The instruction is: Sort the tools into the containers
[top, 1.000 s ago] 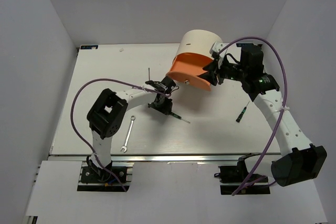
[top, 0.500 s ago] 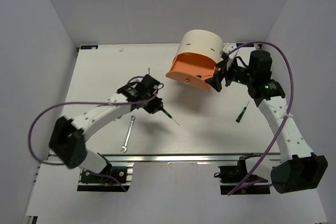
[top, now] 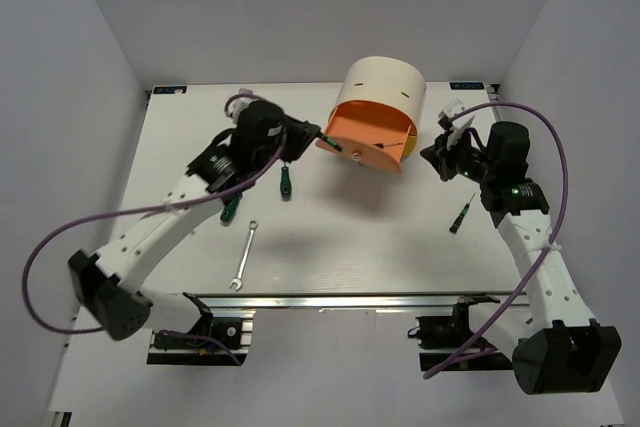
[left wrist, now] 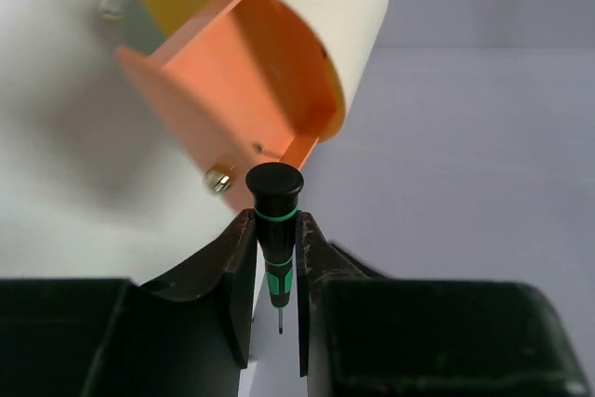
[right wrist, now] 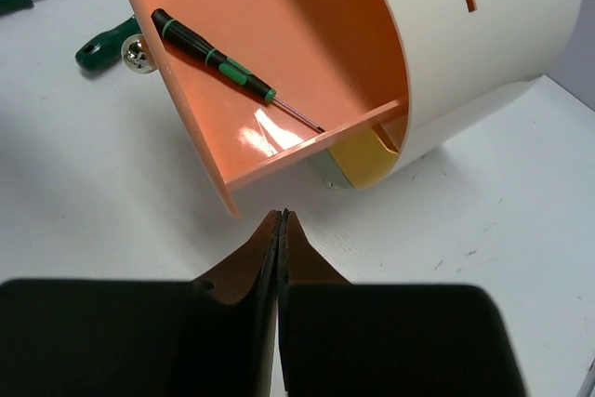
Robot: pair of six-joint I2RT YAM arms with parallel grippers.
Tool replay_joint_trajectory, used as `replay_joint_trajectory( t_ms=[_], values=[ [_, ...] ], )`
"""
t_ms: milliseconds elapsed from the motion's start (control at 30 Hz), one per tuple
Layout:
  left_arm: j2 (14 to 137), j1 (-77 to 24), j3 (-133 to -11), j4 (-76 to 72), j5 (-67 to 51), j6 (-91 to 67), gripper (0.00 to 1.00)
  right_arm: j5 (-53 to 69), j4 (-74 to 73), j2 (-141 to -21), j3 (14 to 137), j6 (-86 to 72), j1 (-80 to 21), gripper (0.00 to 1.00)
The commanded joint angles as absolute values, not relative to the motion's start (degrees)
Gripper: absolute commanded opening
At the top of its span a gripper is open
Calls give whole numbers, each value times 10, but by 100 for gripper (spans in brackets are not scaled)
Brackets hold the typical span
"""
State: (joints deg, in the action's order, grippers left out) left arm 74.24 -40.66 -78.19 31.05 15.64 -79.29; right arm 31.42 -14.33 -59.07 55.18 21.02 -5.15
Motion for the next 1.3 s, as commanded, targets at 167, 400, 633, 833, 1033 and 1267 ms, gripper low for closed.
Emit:
replay_joint_trajectory(
  t_ms=[167, 400, 633, 833, 1033, 1267],
  values=[
    [932, -408, -950, 208, 138, -768, 0, 269, -102, -527, 512, 187, -45, 0],
    [1018, -408, -1000, 200, 101, -792, 0, 255, -123, -492, 484, 180, -41, 9],
    [1027, -407, -976, 178, 58, -804, 47, 243, -135, -475, 469, 184, -35, 19],
    [1028, -406, -996, 164, 54, -788, 58, 254, -142, -486, 479, 192, -31, 37],
    [995, -386, -1035, 163, 60, -683, 42, 302, -241, -532, 536, 312, -12, 62],
    [778, -359, -861, 100, 89, -448, 35, 337, -495, -671, 666, 535, 89, 53]
  ],
)
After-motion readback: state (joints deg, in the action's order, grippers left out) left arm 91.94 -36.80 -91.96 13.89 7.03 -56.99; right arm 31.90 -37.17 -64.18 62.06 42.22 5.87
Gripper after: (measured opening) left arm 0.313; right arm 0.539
